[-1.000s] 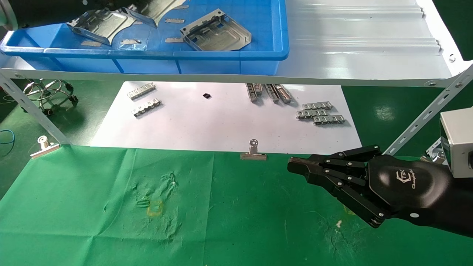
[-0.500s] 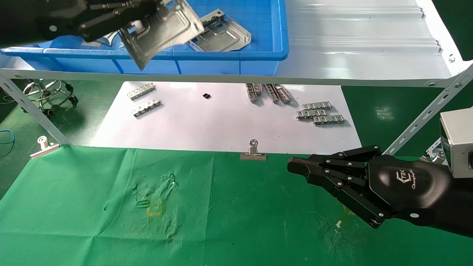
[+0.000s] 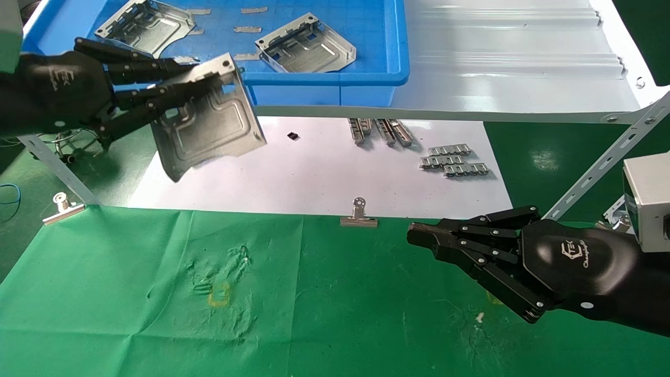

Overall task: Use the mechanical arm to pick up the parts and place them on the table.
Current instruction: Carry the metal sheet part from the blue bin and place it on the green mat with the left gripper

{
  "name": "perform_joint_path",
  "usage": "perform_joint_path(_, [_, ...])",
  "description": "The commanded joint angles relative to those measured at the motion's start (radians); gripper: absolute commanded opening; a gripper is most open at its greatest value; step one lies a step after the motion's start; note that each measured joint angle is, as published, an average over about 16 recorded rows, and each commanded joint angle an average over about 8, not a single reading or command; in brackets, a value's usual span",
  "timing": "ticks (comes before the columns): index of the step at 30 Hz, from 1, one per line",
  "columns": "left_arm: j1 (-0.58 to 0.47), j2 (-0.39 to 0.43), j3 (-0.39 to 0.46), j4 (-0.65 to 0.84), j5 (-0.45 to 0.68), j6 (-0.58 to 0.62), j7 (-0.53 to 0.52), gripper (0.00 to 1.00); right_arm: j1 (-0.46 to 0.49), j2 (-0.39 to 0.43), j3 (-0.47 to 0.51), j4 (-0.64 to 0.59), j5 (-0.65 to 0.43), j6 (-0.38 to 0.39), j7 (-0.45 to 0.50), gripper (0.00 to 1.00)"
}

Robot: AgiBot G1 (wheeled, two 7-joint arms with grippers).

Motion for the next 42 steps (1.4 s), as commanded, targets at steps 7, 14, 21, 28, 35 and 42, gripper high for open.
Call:
perform_joint_path(7, [0.141, -0.098, 0.097, -0.224, -0.120, -0.002, 0.036, 0.00, 0.000, 0.000, 0.000, 0.000, 0.000, 0.000, 0.000, 0.00])
perform_joint_path(14, [0.228, -0.145, 0.224, -0.317, -0.126, -0.011, 0.115, 0.00, 0.000, 0.000, 0.000, 0.000, 0.000, 0.000, 0.000, 0.00])
perform_joint_path(21, [0.257, -0.125, 0.332, -0.285, -0.078, -0.016, 0.248, 0.00, 0.000, 0.000, 0.000, 0.000, 0.000, 0.000, 0.000, 0.00])
perform_joint_path(28, [0.253, -0.059, 0.387, -0.148, -0.030, -0.068, 0.345, 0.00, 0.000, 0.000, 0.000, 0.000, 0.000, 0.000, 0.000, 0.00])
perform_joint_path(35, [0.242, 0.018, 0.396, -0.013, 0.005, -0.135, 0.442, 0.00, 0.000, 0.000, 0.000, 0.000, 0.000, 0.000, 0.000, 0.00])
perform_joint_path(42, [0.230, 0.062, 0.397, 0.071, 0.015, -0.157, 0.518, 0.61, 0.000, 0.000, 0.000, 0.000, 0.000, 0.000, 0.000, 0.00])
